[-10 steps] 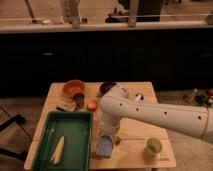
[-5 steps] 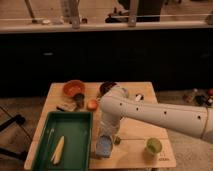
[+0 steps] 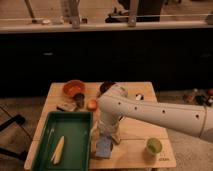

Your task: Place sponge in paper cup

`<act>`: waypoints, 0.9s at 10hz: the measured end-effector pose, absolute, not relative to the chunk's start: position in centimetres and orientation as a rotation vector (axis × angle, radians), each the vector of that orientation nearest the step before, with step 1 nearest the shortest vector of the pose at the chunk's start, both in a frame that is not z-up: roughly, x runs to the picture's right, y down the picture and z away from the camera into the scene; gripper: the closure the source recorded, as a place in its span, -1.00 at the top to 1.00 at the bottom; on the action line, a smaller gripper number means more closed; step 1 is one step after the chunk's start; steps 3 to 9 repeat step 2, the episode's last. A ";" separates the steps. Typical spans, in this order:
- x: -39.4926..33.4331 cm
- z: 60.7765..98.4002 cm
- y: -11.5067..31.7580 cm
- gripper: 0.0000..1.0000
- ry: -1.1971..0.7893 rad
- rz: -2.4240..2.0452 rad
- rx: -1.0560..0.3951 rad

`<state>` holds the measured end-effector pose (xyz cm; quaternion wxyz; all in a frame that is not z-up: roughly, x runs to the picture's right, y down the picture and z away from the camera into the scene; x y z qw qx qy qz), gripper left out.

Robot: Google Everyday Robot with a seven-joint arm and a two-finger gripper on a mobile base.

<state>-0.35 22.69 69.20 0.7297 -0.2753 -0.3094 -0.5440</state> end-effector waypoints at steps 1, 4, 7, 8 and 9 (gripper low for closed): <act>-0.3 69.2 22.6 0.60 -0.680 -1.194 -0.606; -0.1 69.2 22.3 0.60 -0.679 -1.188 -0.604; -0.1 69.2 22.3 0.60 -0.679 -1.188 -0.604; -0.1 69.2 22.3 0.60 -0.679 -1.188 -0.604; -0.1 69.2 22.3 0.60 -0.679 -1.188 -0.604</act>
